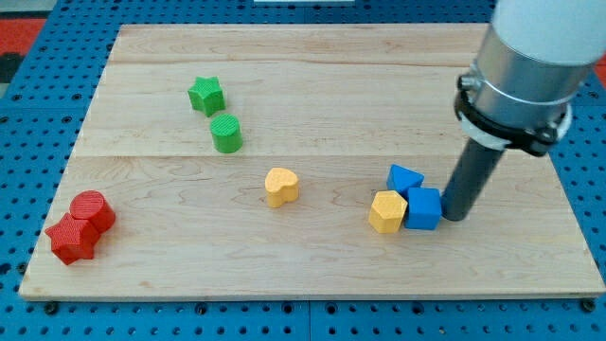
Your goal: Move your arm to center
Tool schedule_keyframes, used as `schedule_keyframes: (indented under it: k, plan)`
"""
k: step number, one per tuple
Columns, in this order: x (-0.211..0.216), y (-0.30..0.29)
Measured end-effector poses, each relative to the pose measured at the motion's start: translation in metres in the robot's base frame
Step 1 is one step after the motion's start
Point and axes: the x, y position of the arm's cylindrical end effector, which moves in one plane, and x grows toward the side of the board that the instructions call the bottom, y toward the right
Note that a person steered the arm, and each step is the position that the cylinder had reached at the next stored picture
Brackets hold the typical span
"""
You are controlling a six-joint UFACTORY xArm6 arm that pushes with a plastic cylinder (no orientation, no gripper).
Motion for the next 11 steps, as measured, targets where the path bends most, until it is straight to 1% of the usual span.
schedule_keyframes:
  k: [1,3,4,5,7,8,9,10,11]
  plan:
    - [-0.022,-0.011]
    - [-0.036,-0.011]
    - [-0.066,-0.003]
    - [-0.14,-0.015]
    - [-0.2,-0.107]
    - [-0.214,-0.142]
    - [-0.215,-0.17]
    - [-0.2,-0.181]
    - [-0.154,-0.158]
